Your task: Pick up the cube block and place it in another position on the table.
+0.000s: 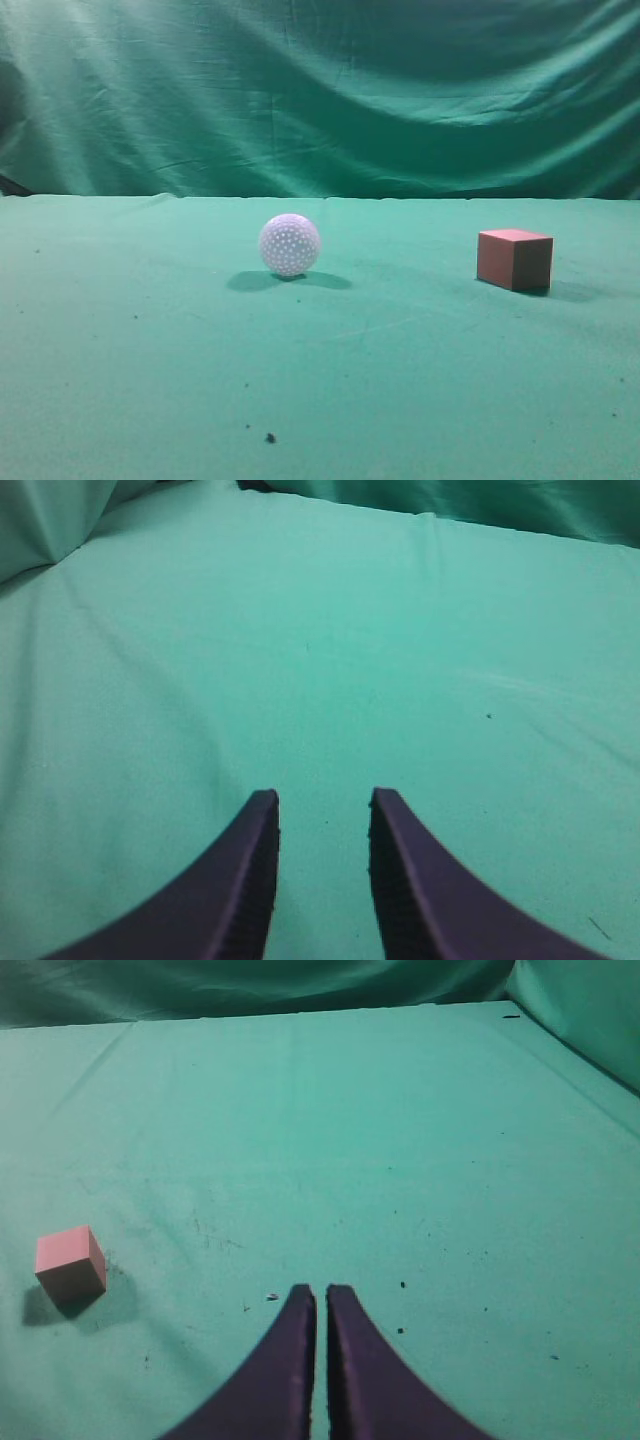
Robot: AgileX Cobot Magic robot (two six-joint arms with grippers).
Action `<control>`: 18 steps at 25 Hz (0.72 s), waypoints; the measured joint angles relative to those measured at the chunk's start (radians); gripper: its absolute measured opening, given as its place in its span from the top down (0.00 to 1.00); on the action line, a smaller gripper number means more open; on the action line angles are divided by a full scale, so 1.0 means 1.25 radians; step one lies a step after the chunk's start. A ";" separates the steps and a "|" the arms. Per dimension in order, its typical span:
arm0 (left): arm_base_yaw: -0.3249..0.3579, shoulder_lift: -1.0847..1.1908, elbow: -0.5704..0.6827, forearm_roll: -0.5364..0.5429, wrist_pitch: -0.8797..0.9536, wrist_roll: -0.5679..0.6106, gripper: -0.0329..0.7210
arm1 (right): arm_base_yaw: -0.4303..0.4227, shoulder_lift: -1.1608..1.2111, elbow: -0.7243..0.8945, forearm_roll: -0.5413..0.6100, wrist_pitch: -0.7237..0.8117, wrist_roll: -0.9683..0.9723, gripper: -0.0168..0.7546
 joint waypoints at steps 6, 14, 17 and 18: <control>0.000 0.000 0.000 0.000 0.000 0.000 0.61 | 0.000 0.000 0.000 0.000 0.000 0.000 0.98; 0.000 0.000 0.000 0.000 0.000 0.000 0.61 | 0.000 0.000 0.003 0.139 -0.401 0.028 0.98; 0.000 0.000 0.000 0.000 0.000 0.000 0.61 | 0.000 0.000 0.003 0.169 -0.584 0.038 0.98; 0.000 0.000 0.000 0.000 0.000 0.000 0.61 | 0.000 0.000 0.002 0.172 -0.601 0.038 0.98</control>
